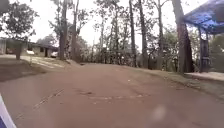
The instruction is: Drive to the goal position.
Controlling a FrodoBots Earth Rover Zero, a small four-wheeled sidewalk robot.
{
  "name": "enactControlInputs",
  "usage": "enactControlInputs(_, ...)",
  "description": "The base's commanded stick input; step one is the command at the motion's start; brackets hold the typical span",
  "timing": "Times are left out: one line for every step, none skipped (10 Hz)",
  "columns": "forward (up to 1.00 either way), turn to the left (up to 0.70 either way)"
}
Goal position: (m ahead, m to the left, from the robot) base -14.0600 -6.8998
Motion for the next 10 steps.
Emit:
enactControlInputs(0.00,0.00)
enactControlInputs(0.00,0.00)
enactControlInputs(0.00,0.35)
enactControlInputs(0.00,0.70)
enactControlInputs(0.00,0.70)
enactControlInputs(0.00,0.70)
enactControlInputs(0.00,0.70)
enactControlInputs(0.00,0.70)
enactControlInputs(0.00,0.70)
enactControlInputs(0.00,0.70)
